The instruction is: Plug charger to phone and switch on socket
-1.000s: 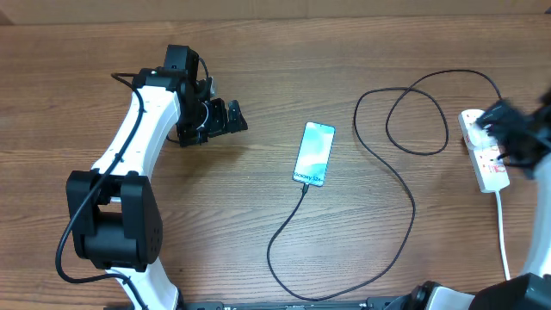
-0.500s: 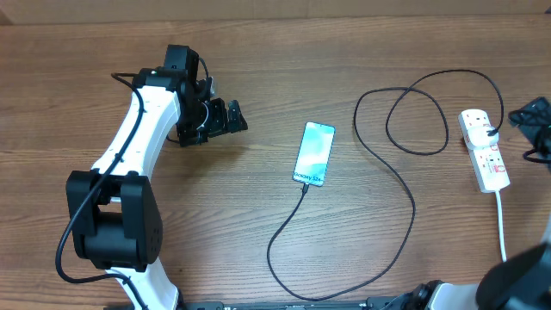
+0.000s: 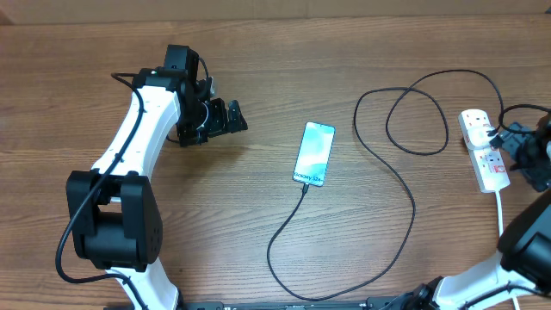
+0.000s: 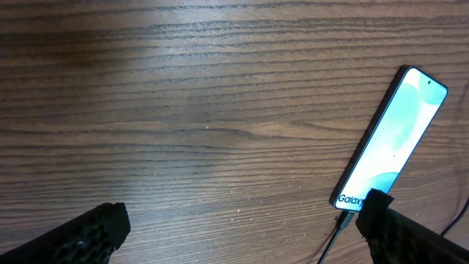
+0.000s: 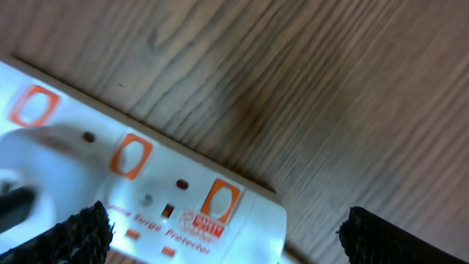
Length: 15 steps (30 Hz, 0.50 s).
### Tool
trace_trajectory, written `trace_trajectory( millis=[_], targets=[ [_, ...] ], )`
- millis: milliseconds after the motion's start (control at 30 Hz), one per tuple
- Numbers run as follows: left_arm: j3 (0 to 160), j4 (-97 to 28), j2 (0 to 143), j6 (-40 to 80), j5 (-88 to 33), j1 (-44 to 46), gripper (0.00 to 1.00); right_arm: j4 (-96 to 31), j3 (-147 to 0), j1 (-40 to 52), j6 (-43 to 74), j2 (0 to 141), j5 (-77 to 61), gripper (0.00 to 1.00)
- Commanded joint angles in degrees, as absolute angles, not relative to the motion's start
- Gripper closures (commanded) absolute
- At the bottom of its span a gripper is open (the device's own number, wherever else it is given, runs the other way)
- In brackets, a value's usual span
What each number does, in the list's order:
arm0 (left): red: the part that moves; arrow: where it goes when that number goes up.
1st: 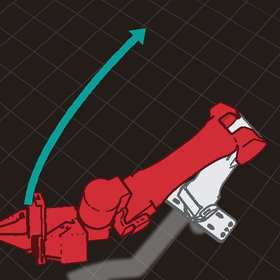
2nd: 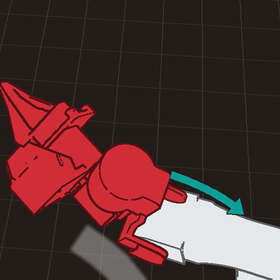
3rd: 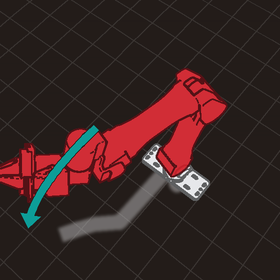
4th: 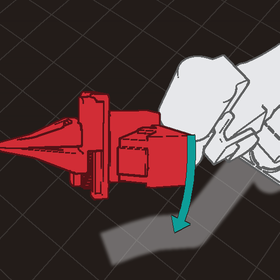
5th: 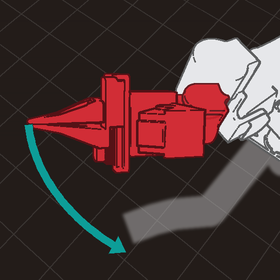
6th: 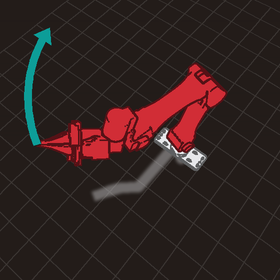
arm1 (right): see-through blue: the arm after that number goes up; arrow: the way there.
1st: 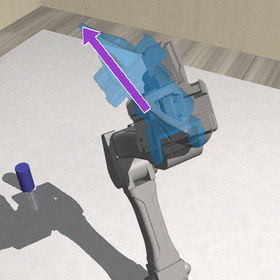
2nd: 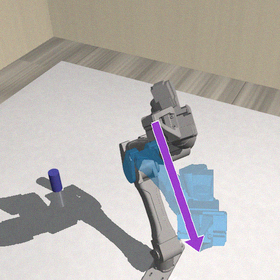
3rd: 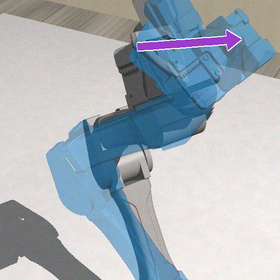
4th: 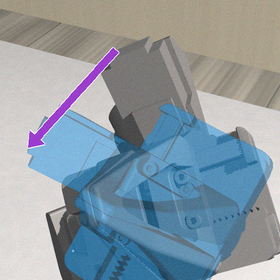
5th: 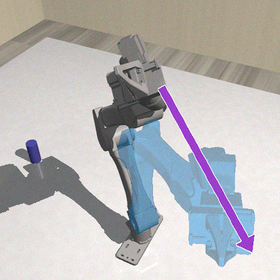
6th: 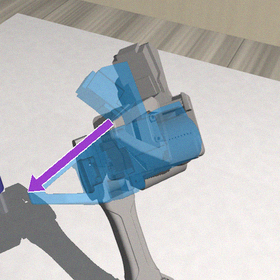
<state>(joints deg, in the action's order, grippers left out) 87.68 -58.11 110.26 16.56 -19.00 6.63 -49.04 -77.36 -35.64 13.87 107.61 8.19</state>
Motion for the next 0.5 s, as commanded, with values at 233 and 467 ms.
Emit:
trace_trajectory(
  millis=[233,467],
  targets=[
    [87.8,-58.1,109.8,16.8,-18.6,6.7,0.0,-46.9,-78.0,-35.8,11.5,112.3,10.0,0.0],
    [87.8,-58.1,109.8,16.7,-18.6,6.7,0.0,-46.5,-78.0,-36.1,11.7,112.3,13.5,0.0]
  ],
)
